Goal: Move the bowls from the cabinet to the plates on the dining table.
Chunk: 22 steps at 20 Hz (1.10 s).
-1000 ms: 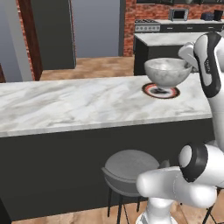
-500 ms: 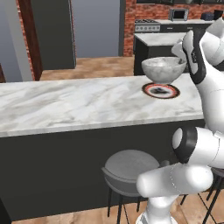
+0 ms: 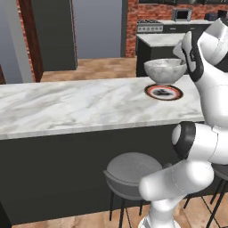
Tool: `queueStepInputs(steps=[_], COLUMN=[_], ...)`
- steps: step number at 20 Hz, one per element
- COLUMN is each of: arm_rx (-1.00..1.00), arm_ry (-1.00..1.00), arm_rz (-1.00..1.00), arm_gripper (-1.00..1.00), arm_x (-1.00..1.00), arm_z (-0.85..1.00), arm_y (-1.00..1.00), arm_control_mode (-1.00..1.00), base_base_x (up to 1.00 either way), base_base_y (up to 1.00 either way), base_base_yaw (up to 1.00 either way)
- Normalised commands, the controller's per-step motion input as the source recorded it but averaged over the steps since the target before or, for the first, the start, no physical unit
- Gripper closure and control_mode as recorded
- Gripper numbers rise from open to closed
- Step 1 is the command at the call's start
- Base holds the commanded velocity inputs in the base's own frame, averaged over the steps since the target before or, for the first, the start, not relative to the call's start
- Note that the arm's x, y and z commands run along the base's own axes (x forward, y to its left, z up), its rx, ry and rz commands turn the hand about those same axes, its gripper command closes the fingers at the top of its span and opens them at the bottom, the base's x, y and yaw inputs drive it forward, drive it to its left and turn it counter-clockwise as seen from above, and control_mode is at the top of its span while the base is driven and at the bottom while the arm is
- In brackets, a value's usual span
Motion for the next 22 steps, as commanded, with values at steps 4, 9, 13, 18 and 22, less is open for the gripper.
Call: queueStepInputs(steps=[4, 9, 13, 18, 22], arm_rx=[0.0, 0.0, 0.0, 0.03, 0.04], arm_ry=[0.0, 0.0, 0.0, -0.02, -0.04], arm_rz=[-0.05, -0.04, -0.04, -0.03, -0.02], arm_gripper=[1.0, 1.0, 1.0, 1.0, 1.0], arm_x=[0.31, 0.17, 0.09, 0.0, 0.0], arm_z=[-0.34, -0.24, -0.24, -0.1, -0.11], arm_y=[0.0, -0.02, -0.03, -0.12, -0.13], arm_control_mode=[-1.0, -1.0, -1.0, -1.0, -1.0], base_base_x=[0.0, 0.0, 0.0, 0.0, 0.0], base_base_y=[0.0, 0.0, 0.0, 0.0, 0.0], base_base_yaw=[0.0, 0.0, 0.0, 0.0, 0.0])
